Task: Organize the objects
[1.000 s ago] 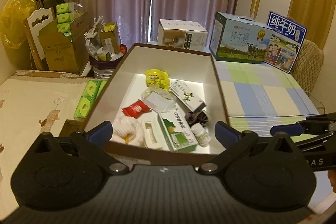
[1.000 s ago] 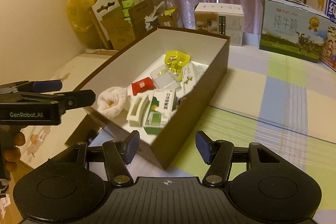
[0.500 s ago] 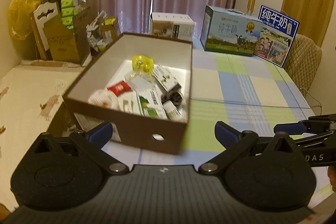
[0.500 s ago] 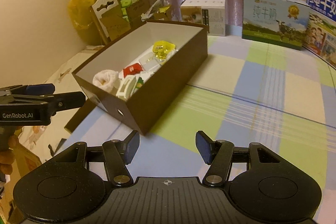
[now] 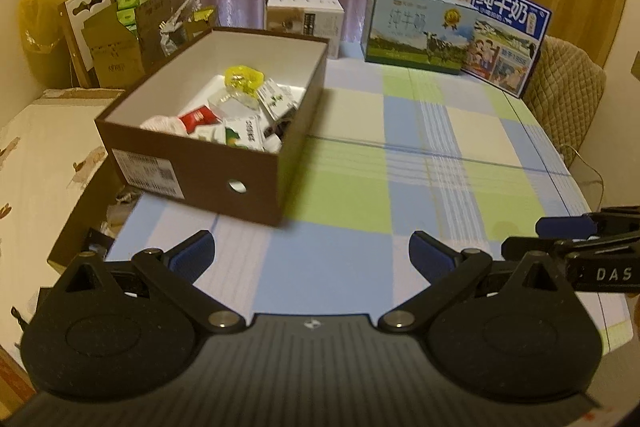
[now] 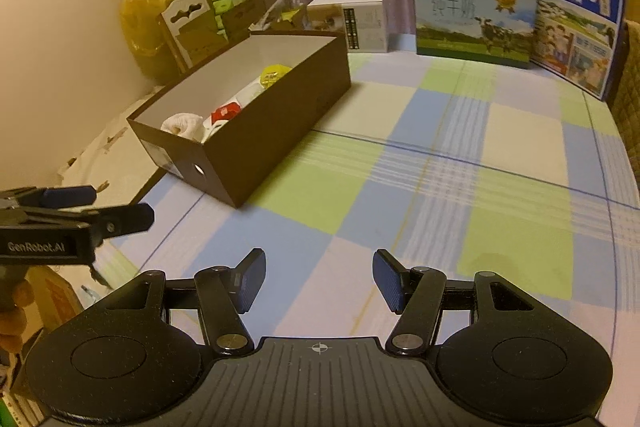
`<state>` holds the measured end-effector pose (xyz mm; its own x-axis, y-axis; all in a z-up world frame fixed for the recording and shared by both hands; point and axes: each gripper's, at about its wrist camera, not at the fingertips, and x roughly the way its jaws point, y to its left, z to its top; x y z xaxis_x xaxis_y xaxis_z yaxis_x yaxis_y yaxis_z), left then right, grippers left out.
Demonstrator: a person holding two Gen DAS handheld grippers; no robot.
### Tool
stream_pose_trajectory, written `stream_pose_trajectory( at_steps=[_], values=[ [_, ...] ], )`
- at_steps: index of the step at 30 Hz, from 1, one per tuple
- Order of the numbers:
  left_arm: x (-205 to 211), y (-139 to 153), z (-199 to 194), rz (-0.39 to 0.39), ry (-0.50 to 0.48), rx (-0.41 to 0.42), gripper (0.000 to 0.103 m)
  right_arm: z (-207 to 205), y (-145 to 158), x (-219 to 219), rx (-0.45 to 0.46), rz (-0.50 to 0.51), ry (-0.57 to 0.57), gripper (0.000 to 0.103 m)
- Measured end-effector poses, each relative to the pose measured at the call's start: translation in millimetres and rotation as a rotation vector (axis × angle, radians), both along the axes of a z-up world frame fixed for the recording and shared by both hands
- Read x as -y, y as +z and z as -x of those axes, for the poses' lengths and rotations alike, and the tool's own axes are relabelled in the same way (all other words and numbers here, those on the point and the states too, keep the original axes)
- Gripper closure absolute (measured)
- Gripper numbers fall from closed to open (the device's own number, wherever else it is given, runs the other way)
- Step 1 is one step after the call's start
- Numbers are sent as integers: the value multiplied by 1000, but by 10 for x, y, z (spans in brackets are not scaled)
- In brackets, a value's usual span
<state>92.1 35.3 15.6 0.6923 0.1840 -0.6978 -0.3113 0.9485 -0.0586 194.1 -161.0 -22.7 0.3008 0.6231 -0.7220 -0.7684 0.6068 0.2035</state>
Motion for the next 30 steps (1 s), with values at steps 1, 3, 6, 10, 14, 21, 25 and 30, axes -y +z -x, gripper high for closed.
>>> stream_pose_trajectory(
  at_steps=[1,3,6,10,14,21,25,30],
  values=[
    [45,-10,20,0,-1,-3,1,16,6,60,-1,-2,-3,46],
    [133,-30,63,-2,2,-9,1,47,12,167,-2,-8,-6,46],
    [230,-55,119,-2,11,-15,1,88,24,306,-2,-11,-6,46],
    [325,-60,190,-8,19,-19,1,124,29,433,-3,-12,-6,46],
    [396,-44,262,-14,25,-14,1,150,44,509,0,-17,-2,46],
    [457,-2,323,-25,33,-4,1,208,88,575,7,-32,8,46],
    [470,9,347,-27,36,0,1,219,100,586,10,-35,9,46],
    [474,11,358,-28,35,2,1,226,103,587,13,-35,11,46]
  ],
)
